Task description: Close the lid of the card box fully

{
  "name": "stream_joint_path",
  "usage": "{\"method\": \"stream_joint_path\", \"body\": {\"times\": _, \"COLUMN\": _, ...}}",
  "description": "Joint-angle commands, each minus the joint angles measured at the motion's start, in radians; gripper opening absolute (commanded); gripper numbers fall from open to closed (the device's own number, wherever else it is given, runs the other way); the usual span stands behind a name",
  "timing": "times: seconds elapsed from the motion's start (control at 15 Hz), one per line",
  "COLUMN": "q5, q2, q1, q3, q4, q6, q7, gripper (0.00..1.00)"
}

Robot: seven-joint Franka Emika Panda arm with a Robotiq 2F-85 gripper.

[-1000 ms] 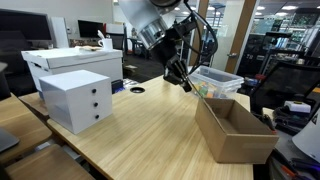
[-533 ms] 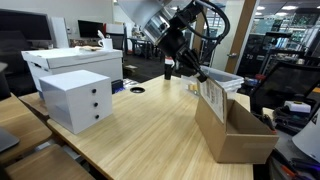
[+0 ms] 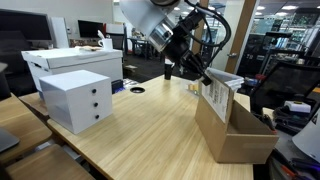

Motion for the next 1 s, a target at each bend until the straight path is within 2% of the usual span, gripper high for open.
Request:
{"method": "stream_joint_path", "body": {"times": 0.0, "q5": 0.026, "q2": -0.064, "q1": -0.033, "q3": -0.016, "q4": -0.102, "q6": 0.066, "q7": -0.012, "gripper": 0.02}}
{"method": "stream_joint_path", "body": {"times": 0.27, "q5": 0.035, "q2": -0.134, "q1": -0.064, "q3": -0.028, "q4": -0.204, "q6": 0.218, "q7": -0.017, "gripper": 0.02}}
{"method": "stream_joint_path", "body": {"times": 0.6, "q5": 0.114, "q2": -0.251, "q1": -0.074, "q3": -0.006, "q4": -0.342, "q6": 0.411, "q7": -0.015, "gripper": 0.02}}
{"method": "stream_joint_path", "body": {"times": 0.93, "q5": 0.198, "q2": -0.35, "q1": -0.094, "q3": 0.001, "q4": -0.45, "q6": 0.473, "q7": -0.048, "gripper": 0.02}}
